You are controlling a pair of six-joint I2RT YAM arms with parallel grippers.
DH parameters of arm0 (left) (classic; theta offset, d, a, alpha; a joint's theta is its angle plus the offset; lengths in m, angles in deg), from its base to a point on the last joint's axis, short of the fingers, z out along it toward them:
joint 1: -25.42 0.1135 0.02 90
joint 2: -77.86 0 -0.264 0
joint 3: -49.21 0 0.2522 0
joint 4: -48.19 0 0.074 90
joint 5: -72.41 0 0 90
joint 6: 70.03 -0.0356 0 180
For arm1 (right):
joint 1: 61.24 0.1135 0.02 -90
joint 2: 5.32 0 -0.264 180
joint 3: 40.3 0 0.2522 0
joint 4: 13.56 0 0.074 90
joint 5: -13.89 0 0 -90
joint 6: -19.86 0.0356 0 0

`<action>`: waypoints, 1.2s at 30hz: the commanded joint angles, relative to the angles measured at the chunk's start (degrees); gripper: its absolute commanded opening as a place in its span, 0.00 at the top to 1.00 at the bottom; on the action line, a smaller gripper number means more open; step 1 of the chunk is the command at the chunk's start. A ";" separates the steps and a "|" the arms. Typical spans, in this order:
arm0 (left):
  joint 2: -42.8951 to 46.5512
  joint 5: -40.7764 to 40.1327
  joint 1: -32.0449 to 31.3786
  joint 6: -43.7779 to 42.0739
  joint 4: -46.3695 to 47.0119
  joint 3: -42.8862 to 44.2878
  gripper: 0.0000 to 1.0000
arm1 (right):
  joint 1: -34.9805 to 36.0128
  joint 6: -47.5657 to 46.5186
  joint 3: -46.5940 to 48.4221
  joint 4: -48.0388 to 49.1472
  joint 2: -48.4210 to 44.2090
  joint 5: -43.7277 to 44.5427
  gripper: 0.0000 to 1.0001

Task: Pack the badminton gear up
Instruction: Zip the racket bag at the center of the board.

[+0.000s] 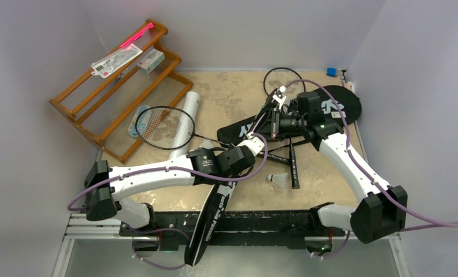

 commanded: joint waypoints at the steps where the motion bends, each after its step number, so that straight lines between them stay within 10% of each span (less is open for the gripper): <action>1: -0.70 -2.46 0.25 -0.91 1.42 2.49 1.00 | 1.61 1.91 -1.91 3.07 -2.55 0.46 1.00; 11: 0.06 -2.80 0.25 0.23 0.89 1.74 1.00 | -4.68 -1.07 1.82 -6.88 -8.25 11.71 1.00; 23: 1.10 -2.53 0.25 -0.20 0.89 1.47 1.00 | -12.19 0.67 5.92 -0.95 -4.37 7.59 0.60; 36: 1.92 -3.01 0.25 -0.71 0.92 1.07 1.00 | -12.18 -2.52 9.13 -0.97 -0.71 10.46 0.62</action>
